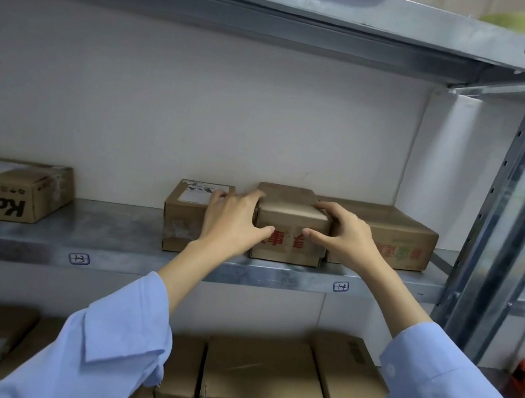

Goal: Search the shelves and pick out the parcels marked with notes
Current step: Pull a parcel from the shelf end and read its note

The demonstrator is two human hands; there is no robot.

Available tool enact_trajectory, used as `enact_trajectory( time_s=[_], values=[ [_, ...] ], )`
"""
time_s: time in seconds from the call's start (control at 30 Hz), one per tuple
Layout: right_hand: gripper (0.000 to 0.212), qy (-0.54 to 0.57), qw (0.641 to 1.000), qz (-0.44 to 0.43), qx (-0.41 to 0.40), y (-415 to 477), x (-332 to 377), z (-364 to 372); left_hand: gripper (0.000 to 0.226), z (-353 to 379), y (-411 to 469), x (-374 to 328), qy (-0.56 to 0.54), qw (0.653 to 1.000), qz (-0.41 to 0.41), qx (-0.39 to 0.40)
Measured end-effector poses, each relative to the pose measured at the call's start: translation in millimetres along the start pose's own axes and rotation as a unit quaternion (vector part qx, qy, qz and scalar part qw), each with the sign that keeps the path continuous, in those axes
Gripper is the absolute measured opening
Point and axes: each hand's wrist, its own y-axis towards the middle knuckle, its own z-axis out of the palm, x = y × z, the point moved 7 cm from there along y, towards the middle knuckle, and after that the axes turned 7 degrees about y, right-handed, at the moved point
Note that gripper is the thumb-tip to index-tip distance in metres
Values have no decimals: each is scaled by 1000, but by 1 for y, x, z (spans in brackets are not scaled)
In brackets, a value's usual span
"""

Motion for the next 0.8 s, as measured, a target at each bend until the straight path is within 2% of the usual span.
enact_trajectory(
  time_s=[0.17, 0.33, 0.53, 0.67, 0.8],
  values=[
    [56, 95, 995, -6, -42, -9, 4, -5, 57, -6, -4, 4, -84, 995, -11, -62],
    [54, 171, 982, -34, -79, -17, 18, -19, 64, -11, -4, 8, -217, 971, -10, -101],
    [50, 202, 974, -42, -97, -22, 31, -30, 58, -26, -5, 3, -316, 941, -14, -121],
    [36, 237, 965, -18, -110, -27, 33, -32, 45, -34, -3, 4, -370, 921, -37, -121],
    [25, 237, 964, -17, -116, -29, 34, -35, 43, -35, -3, 4, -392, 914, -39, -99]
  ],
)
